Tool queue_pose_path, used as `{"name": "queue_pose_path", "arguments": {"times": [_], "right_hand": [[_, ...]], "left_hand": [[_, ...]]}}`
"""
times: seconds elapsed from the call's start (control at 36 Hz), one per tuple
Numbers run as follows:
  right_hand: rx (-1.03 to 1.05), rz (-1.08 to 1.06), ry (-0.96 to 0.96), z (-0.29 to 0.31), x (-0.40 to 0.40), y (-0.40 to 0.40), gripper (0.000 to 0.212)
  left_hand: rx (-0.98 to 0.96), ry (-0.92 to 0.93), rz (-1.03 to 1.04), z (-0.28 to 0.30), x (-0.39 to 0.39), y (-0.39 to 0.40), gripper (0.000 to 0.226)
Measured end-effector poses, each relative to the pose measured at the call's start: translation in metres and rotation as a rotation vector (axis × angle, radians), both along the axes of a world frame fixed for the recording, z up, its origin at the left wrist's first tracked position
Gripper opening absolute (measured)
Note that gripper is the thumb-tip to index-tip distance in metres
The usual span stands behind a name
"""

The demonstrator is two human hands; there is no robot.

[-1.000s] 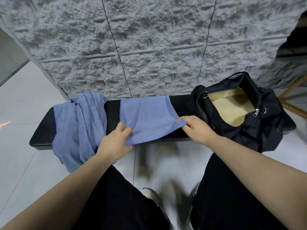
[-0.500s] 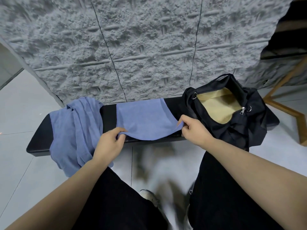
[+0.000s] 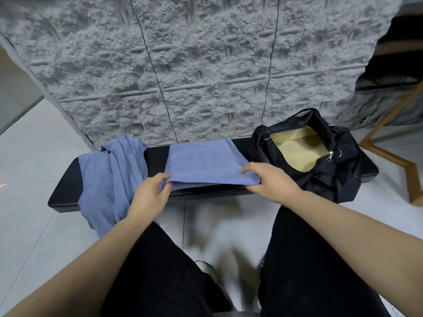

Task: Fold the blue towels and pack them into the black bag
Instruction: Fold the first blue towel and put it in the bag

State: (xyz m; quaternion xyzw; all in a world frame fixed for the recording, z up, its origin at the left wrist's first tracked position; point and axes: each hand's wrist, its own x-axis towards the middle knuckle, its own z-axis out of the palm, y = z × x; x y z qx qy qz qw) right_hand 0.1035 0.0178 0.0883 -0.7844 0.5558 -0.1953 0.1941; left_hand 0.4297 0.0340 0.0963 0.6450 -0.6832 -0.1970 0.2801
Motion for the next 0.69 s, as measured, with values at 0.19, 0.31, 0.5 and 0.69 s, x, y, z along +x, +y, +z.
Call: {"name": "queue_pose_path", "arguments": {"times": [0.19, 0.31, 0.5, 0.69], "right_hand": [[-0.178, 0.068, 0.335, 0.011, 0.000, -0.001, 0.025], [-0.207, 0.091, 0.387, 0.021, -0.005, 0.002, 0.036], [-0.073, 0.143, -0.040, 0.025, -0.007, 0.010, 0.027], [0.136, -0.138, -0.415, 0.037, 0.011, 0.025, 0.029]], "left_hand": [[0.008, -0.207, -0.192, -0.004, 0.007, 0.003, 0.020], [0.024, -0.406, -0.294, 0.003, 0.008, 0.004, 0.029], [-0.080, -0.408, -0.246, 0.007, 0.004, 0.003, 0.034], [0.205, -0.024, -0.132, 0.019, -0.013, 0.015, 0.017]]}}
